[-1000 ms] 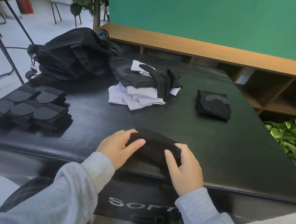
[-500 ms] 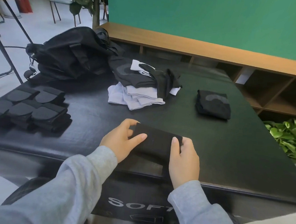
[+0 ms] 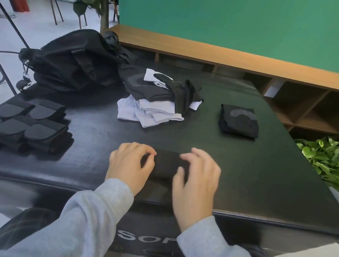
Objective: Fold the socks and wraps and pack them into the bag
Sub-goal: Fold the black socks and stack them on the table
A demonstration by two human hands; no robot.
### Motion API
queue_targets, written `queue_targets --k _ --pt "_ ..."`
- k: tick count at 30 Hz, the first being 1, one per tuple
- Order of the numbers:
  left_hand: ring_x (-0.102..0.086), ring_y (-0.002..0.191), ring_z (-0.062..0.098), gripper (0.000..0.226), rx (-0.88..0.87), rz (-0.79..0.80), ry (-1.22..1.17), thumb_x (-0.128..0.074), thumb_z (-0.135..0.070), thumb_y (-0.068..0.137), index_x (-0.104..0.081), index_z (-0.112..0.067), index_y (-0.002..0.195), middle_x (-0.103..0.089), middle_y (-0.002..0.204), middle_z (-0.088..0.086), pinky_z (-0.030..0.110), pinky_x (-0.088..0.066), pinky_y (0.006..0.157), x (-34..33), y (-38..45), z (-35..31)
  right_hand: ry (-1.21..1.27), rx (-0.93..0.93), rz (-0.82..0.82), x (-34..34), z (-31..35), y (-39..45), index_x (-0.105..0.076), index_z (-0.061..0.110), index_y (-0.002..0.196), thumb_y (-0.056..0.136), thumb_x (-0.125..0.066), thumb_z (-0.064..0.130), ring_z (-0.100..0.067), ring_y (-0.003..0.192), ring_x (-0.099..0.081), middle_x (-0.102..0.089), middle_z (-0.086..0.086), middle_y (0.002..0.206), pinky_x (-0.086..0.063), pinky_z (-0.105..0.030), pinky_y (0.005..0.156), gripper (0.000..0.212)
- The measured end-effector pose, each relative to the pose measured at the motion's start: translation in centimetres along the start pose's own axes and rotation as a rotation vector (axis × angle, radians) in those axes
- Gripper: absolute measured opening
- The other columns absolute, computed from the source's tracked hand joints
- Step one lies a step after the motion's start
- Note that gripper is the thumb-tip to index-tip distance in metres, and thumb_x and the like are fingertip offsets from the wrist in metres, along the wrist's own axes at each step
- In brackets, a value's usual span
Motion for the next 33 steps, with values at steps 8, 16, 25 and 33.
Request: queue_targets --k 8,16,25,33 --pt "-0.043 0.106 0.016 0.014 -0.009 -0.044 0.02 -0.057 -0.02 0.086 -0.063 -0.03 0.093 -0.053 0.099 -0.014 0.029 -0.025 0.086 0.0 -0.2 0.3 -0.196 0.189 0.286 -3.1 -1.5 -0.1 -0.067 0.028 0.11 0.063 -0.073 0.011 -0.016 0.102 -0.064 -0.066 0.012 0.114 -0.048 -0.033 0.079 0.05" --pt "-0.04 0.109 0.013 0.013 -0.098 -0.01 0.166 -0.057 -0.028 0.085 -0.06 -0.03 0.097 -0.055 0.107 -0.014 0.033 -0.027 0.092 -0.8 -0.4 -0.6 -0.248 -0.104 0.408 -0.2 -13.2 6.0 -0.056 0.022 0.129 0.084 -0.045 -0.012 -0.017 0.132 -0.04 -0.051 0.007 0.137 -0.029 -0.032 0.109 0.057" --pt "-0.017 0.13 0.008 0.04 -0.212 0.146 0.255 -0.038 -0.053 0.089 -0.044 -0.035 0.124 -0.034 0.138 -0.015 0.031 -0.011 0.107 -2.3 1.9 -0.1 -0.156 -0.236 0.402 -0.8 -18.9 8.9 -0.054 0.025 0.13 0.088 -0.031 -0.013 -0.021 0.142 -0.024 -0.041 0.001 0.146 -0.014 -0.025 0.112 0.062" --pt "-0.034 0.114 0.016 0.024 -0.237 -0.122 0.159 -0.053 -0.031 0.082 -0.06 -0.019 0.101 -0.055 0.119 -0.001 0.038 -0.025 0.097 -0.7 3.5 0.3 0.079 -0.257 0.349 1.5 -14.4 9.8 -0.056 0.014 0.127 0.093 -0.035 0.003 -0.008 0.141 -0.019 -0.043 0.005 0.143 -0.004 -0.025 0.117 0.042"
Point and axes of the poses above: each hand's wrist, its own y-axis towards the middle knuckle, its own x-axis out of the back of the hand, z = x × y, the point moved 6 cm from there along y, towards the middle knuckle
